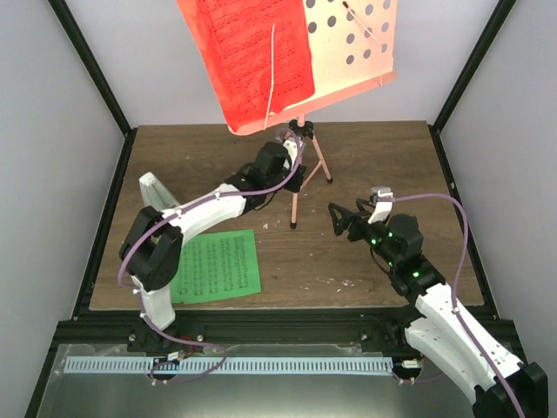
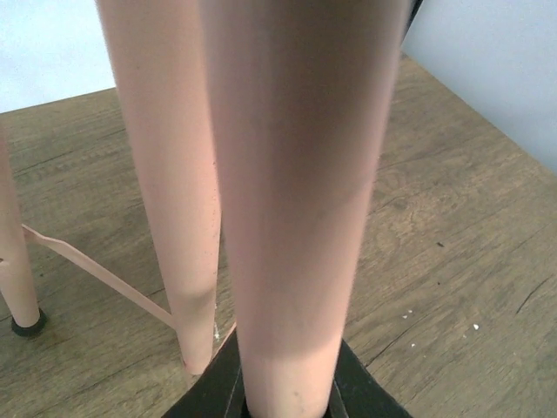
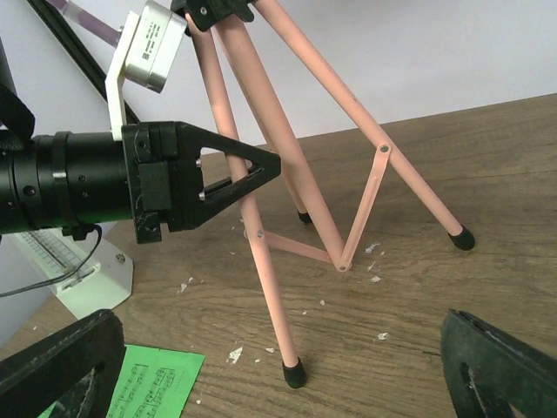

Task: Pack up the instrument practice props

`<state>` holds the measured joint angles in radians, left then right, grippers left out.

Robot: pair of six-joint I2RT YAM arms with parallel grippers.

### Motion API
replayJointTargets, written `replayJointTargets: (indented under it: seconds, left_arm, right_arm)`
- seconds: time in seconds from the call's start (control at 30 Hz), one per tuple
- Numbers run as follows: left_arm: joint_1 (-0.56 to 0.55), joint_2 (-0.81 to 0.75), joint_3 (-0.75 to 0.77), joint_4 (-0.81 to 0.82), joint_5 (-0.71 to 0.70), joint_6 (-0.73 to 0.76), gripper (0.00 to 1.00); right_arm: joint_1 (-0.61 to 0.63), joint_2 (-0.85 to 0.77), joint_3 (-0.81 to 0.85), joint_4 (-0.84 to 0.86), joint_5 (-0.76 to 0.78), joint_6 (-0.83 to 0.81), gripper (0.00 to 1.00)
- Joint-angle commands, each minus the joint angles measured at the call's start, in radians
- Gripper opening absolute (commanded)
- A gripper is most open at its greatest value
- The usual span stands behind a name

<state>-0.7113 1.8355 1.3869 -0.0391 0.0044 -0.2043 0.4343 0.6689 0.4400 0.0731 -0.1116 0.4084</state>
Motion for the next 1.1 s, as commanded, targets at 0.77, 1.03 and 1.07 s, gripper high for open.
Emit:
replayJointTargets:
  seconds: [0.77, 1.03, 1.07]
  left_arm:
    - [0.154, -0.507, -0.454, -0.004, 0.219, -0.091, 0.81]
    - [0.471, -0.793, -0.498, -0.143, 0.418, -0.224, 0.76]
    - [0.504, -0.818, -0.477, -0.153, 0.466, -0.249, 0.76]
  right_arm:
    - [0.003, 0.152, 0.330, -0.107, -0.335, -0.087, 0.98]
    - [0.005, 0.393, 0.682, -0.071, -0.626, -0.004, 0.92]
    - [0.005, 0.416, 0.723, -0.050, -0.652, 0.014, 0.92]
